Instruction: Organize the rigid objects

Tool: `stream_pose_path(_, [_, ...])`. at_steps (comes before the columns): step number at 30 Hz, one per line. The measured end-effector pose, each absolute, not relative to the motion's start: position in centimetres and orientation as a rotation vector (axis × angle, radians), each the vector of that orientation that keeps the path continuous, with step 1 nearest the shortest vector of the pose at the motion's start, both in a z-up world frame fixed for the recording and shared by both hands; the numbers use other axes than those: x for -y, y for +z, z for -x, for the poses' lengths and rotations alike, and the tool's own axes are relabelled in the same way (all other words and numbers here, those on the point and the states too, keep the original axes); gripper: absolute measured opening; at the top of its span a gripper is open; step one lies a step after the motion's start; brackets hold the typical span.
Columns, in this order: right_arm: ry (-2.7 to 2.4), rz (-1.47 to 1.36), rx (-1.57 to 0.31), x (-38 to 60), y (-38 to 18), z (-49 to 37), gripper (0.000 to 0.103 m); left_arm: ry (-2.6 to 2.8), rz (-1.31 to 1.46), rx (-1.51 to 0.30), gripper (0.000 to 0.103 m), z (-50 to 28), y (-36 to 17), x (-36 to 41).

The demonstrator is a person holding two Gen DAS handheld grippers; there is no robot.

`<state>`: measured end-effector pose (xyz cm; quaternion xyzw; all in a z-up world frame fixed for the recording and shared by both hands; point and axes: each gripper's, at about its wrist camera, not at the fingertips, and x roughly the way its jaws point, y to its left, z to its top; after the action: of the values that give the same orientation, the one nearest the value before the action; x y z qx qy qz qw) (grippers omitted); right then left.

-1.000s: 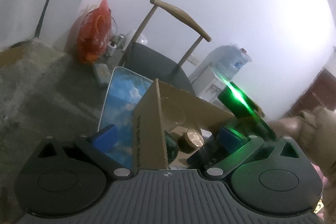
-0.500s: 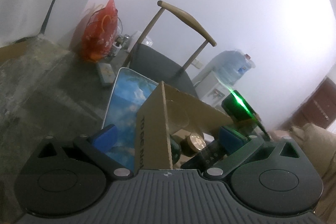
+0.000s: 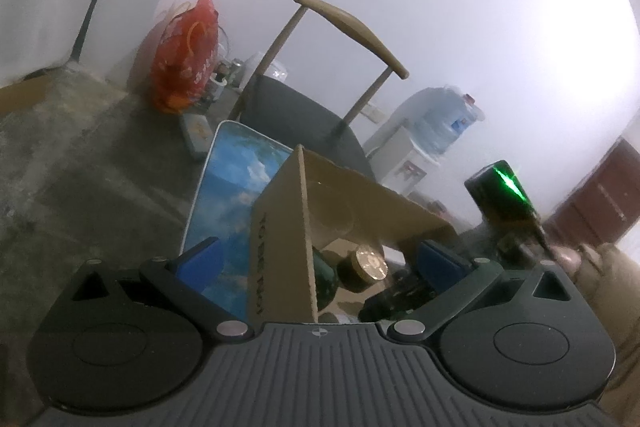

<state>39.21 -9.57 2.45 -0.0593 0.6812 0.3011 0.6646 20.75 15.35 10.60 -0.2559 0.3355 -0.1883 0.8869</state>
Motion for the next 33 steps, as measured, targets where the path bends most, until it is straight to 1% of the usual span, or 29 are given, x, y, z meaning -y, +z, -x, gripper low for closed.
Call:
stream_pose_path(2, [0.683,0.180,-1.568,10.4,2.4,-39.2,0.026,-0.394,0.522,-0.700,0.103,-20.6,10.5,-15.3])
stream_pose_path(4, [0.704,0.230,-1.604,10.7,2.2,-38.8,0.036,-0.391,0.515,-0.704,0.103,-20.6,10.5,-15.1])
stream_pose_path(5, [0.712,0.269,-1.609,10.4,2.1,-38.7,0.049,-0.390,0.513,-0.704,0.103,-20.7,10.5,-15.1])
stream_pose_path(6, [0.723,0.300,-1.610,10.1,2.1,-38.8,0.057,-0.390,0.514,-0.704,0.103,-20.8,10.5,-15.0])
stream_pose_path(7, [0.742,0.326,-1.611,9.6,2.1,-38.7,0.059,-0.389,0.516,-0.702,0.103,-20.9,10.5,-15.0])
stream_pose_path(9, [0.768,0.364,-1.616,8.5,1.8,-38.6,0.061,-0.390,0.520,-0.701,0.103,-21.0,10.4,-15.0])
stream_pose_path(12, [0.810,0.357,-1.615,8.1,2.0,-39.8,0.061,-0.391,0.525,-0.703,0.103,-20.9,10.3,-15.2])
stream_pose_path(14, [0.839,0.326,-1.642,7.9,1.5,-40.4,0.065,-0.389,0.522,-0.706,0.103,-20.8,10.3,-15.2])
stream_pose_path(17, [0.874,0.233,-1.679,8.1,0.4,-41.1,0.068,-0.386,0.524,-0.705,0.103,-20.8,10.4,-15.3])
stream_pose_path(20, [0.878,0.183,-1.677,9.1,0.4,-41.6,0.069,-0.382,0.532,-0.705,0.103,-20.8,10.2,-15.4])
stream_pose_path(23, [0.862,0.214,-1.693,9.8,0.2,-41.7,0.068,-0.379,0.536,-0.710,0.103,-20.8,10.1,-15.6])
stream_pose_path(26, [0.830,0.160,-1.723,10.9,-0.3,-42.6,0.070,-0.372,0.535,-0.713,0.103,-20.8,10.0,-15.6])
stream_pose_path(28, [0.863,0.156,-1.705,9.7,-0.7,-42.6,0.072,-0.375,0.542,-0.712,0.103,-20.9,10.1,-15.4])
stream_pose_path(31, [0.864,0.130,-1.669,9.1,-0.5,-42.8,0.070,-0.379,0.545,-0.706,0.103,-20.7,10.3,-15.4])
stream_pose_path(33, [0.867,0.103,-1.625,10.0,0.5,-42.8,0.066,-0.380,0.540,-0.698,0.103,-20.4,10.4,-15.5])
